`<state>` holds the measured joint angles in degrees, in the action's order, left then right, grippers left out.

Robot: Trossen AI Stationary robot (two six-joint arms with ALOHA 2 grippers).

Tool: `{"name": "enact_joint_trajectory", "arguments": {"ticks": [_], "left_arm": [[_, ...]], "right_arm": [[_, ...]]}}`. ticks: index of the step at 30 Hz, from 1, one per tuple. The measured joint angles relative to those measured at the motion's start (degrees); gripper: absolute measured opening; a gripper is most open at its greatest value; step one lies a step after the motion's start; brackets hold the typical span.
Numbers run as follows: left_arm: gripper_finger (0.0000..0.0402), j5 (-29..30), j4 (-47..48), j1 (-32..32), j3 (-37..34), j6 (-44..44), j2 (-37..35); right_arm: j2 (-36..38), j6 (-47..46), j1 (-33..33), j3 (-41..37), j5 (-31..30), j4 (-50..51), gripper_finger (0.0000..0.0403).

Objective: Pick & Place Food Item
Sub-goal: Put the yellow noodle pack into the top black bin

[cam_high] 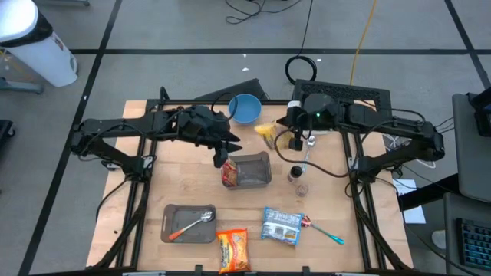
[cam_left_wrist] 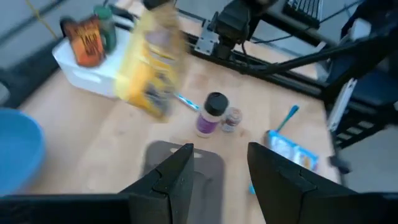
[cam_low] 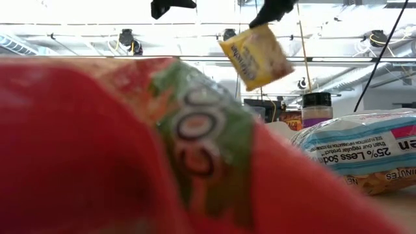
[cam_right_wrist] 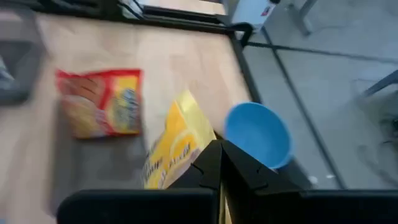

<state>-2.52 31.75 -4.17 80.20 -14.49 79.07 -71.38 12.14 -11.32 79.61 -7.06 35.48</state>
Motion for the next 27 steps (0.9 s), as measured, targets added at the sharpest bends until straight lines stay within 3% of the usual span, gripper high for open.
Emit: {"name": "enact_joint_trajectory", "arguments": {"ticks": [8, 14, 22, 27], "left_arm": [[0.0157, 0.6, 8.5, -1.8, 7.0, 13.6, 1.9], [0.0157, -7.7, 15.9, -4.3, 16.7, 12.4, 7.3], [0.0157, -8.6, 25.6, -4.6, 28.5, 12.1, 16.9], [0.0157, -10.7, 27.3, -4.3, 30.6, 9.8, 19.5]], "right_arm": [[-4.5, -9.5, 5.5, 4.8, 1.3, 1.0, 0.0], [-6.9, -10.7, 7.4, 4.8, 1.2, 0.5, 0.0], [-7.4, -9.2, 9.3, 4.8, 1.3, -4.6, 0.0], [-6.0, -8.4, 9.3, 4.8, 2.3, -2.2, 0.0]]}}
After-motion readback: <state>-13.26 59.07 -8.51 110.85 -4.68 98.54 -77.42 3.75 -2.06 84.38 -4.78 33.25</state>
